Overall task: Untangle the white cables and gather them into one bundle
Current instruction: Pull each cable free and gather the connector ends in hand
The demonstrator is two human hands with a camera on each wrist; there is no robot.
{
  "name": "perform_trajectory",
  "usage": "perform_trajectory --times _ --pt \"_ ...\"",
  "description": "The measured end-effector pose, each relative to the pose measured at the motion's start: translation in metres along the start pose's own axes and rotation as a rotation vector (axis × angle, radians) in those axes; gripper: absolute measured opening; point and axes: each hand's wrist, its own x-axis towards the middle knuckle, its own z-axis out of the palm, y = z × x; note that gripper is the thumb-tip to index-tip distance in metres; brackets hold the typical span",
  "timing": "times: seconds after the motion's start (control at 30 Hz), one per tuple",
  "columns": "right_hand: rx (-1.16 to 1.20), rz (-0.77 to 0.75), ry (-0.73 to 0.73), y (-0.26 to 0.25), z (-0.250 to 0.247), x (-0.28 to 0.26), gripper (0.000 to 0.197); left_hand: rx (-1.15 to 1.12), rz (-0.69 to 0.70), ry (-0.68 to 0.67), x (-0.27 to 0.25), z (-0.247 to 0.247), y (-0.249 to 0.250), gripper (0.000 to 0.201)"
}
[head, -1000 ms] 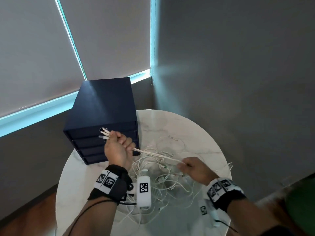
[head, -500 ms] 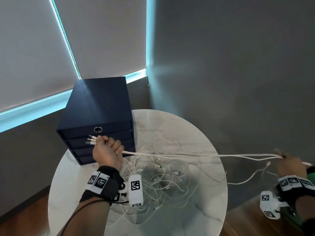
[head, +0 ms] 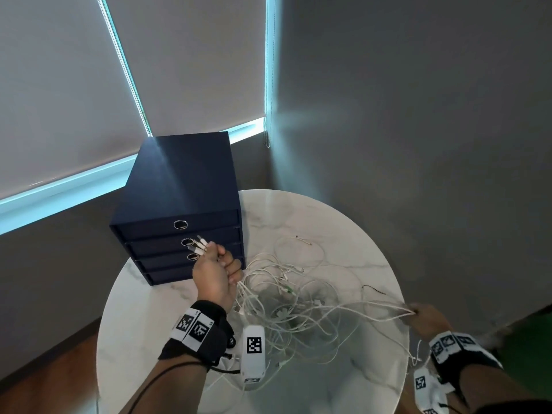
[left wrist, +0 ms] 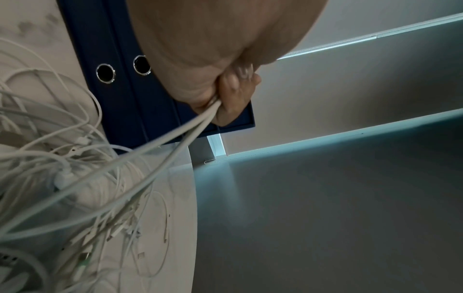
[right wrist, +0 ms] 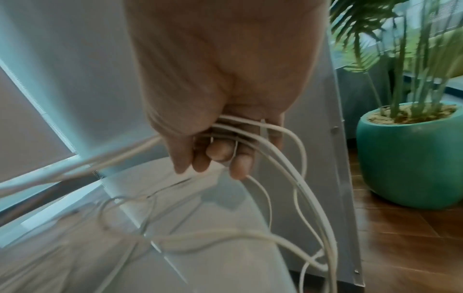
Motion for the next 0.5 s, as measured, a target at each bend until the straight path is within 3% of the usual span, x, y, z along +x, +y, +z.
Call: perform_trajectory --times 0.1,0.2,0.27,0.33,0.43,0.5 --pt "-0.100 -0.067 -0.120 -0.022 0.017 -0.003 0.009 0.004 -0.028 -0.046 -0.003 0.002 -0.005 0.040" --pt "-0.172 -0.185 -0.103 -0.058 0.022 -0.014 0.017 -0.004 -0.050 -0.087 -0.007 0.009 -0.010 0.040" --pt "0.022 -0.371 -0.064 -0.092 0.023 -0.032 0.027 -0.008 -0.063 -0.099 -0.010 0.014 -0.014 0.040" --pt "0.264 -0.567 -0.046 -0.130 0.028 -0.060 0.023 0.001 -0.074 -0.119 -0.015 0.021 -0.018 0.041" --pt "0.397 -0.716 -0.241 -0.187 0.032 -0.105 0.045 0.023 -0.084 -0.153 -0.024 0.035 -0.028 0.042" --pt "0.403 -0.775 -0.355 -0.211 0.042 -0.121 0.026 0.027 -0.097 -0.155 -0.027 0.042 -0.034 0.041"
